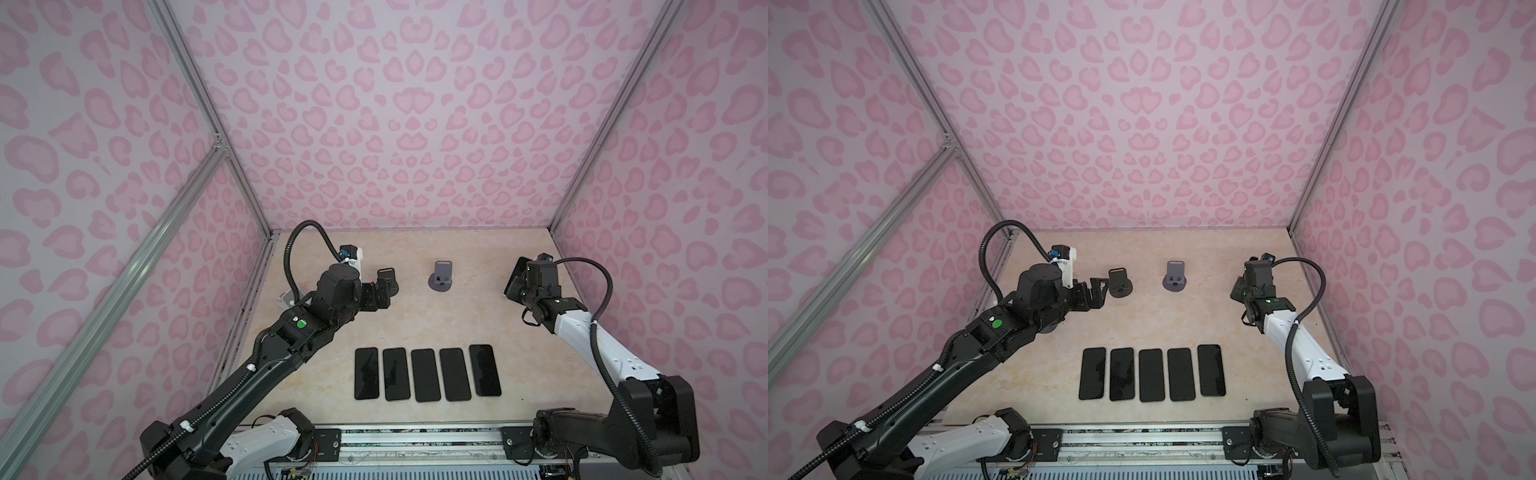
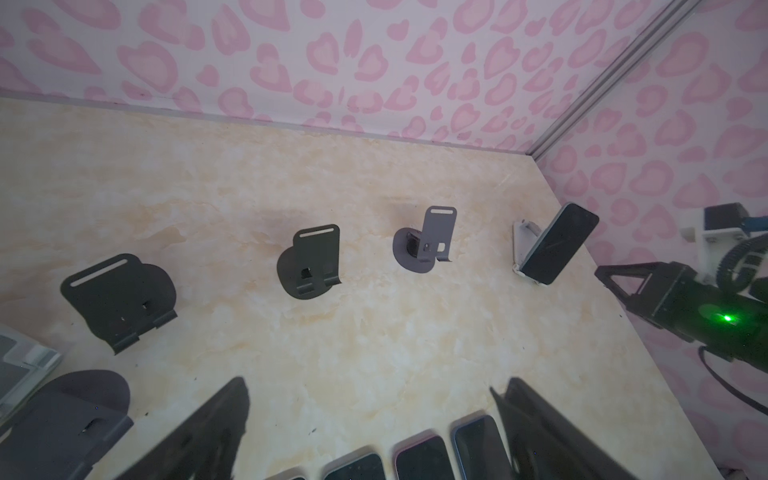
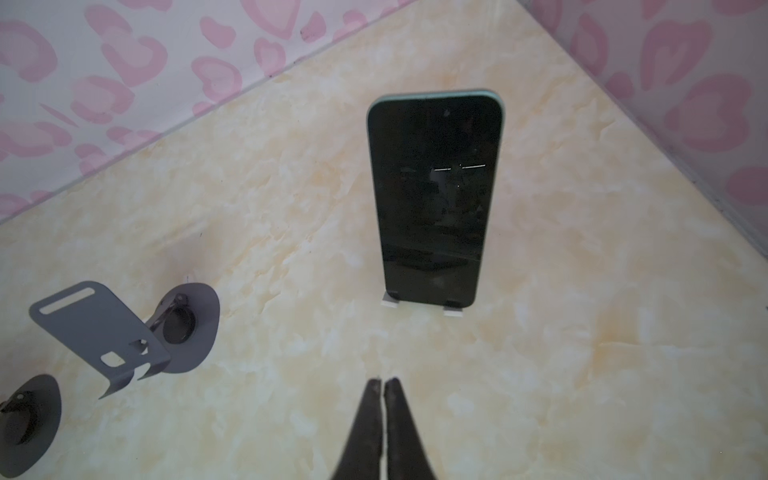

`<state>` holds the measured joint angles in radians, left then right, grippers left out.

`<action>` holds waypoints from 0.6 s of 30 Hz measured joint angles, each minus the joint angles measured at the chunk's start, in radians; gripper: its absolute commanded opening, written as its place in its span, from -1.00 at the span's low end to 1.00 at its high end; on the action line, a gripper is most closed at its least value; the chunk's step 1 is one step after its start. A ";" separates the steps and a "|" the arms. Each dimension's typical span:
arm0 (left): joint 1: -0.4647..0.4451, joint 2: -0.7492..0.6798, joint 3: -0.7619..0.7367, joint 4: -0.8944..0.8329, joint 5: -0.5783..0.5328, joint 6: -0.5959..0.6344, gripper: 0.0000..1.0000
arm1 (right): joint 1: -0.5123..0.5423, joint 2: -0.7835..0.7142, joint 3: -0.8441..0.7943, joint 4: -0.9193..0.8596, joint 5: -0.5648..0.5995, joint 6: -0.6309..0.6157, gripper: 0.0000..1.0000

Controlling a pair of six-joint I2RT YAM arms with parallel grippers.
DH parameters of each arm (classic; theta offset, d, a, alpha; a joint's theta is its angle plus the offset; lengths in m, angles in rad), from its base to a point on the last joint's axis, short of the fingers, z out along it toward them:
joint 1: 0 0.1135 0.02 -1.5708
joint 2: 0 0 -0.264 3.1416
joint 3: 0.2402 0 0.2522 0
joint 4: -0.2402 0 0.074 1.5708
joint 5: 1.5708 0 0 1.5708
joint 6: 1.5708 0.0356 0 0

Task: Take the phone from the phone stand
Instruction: 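Raise the left gripper away while the right gripper rises toward the white stand, then close the right gripper on the top edge of the phone on the white stand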

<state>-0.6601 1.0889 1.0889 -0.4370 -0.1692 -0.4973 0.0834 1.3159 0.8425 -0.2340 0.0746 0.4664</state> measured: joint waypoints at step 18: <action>0.010 -0.004 -0.018 -0.003 0.045 -0.034 0.96 | -0.046 0.200 0.043 -0.012 -0.154 -0.024 -0.99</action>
<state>-0.6498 1.0847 1.0706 -0.4397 -0.1246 -0.5316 0.0372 1.5154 0.8856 -0.2462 -0.0792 0.4419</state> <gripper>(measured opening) 0.959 0.060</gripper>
